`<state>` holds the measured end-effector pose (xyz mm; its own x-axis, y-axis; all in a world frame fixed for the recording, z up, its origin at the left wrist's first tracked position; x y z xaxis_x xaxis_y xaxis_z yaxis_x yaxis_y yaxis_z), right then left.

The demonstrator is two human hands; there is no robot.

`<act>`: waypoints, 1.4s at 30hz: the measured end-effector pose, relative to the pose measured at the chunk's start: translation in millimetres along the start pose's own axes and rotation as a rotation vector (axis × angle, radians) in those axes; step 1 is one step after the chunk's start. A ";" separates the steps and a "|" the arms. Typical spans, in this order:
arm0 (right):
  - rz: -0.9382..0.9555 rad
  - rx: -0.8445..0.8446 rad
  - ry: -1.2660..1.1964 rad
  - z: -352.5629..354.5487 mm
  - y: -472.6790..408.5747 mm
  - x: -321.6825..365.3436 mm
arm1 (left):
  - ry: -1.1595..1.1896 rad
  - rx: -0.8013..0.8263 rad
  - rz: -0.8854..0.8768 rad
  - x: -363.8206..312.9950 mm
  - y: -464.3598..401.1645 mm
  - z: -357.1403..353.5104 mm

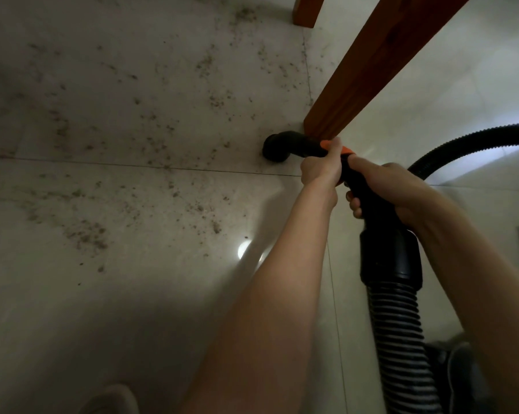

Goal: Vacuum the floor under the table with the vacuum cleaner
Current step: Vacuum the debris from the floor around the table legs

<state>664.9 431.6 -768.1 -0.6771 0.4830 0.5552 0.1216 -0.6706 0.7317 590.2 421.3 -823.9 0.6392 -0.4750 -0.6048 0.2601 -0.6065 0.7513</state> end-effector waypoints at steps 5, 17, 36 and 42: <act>-0.003 0.025 -0.016 -3.4 -11.9 12.6 | 0.048 -0.006 -0.036 -9.7 -8.2 3.3; -0.101 0.076 0.024 1.4 11.4 15.1 | 0.053 0.064 0.050 -1.1 10.2 10.5; 0.053 -0.069 0.192 -26.1 38.0 -31.3 | 0.039 0.176 0.149 15.8 20.4 34.6; 0.044 -0.012 0.209 -20.8 29.5 -37.1 | 0.016 0.191 0.132 27.2 17.1 40.6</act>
<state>678.6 382.2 -775.4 -0.8075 0.3264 0.4914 0.1466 -0.6958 0.7031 582.6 372.1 -838.2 0.6704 -0.5488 -0.4993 0.0333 -0.6500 0.7592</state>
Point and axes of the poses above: each hand's wrist, its own y-axis away from the middle knuckle, its own z-axis out of the back of the hand, x = y × z, the point moved 1 cm from there along -y, towards the middle knuckle, and after that the axes turned 2 degrees about x, right-handed, at the moved point
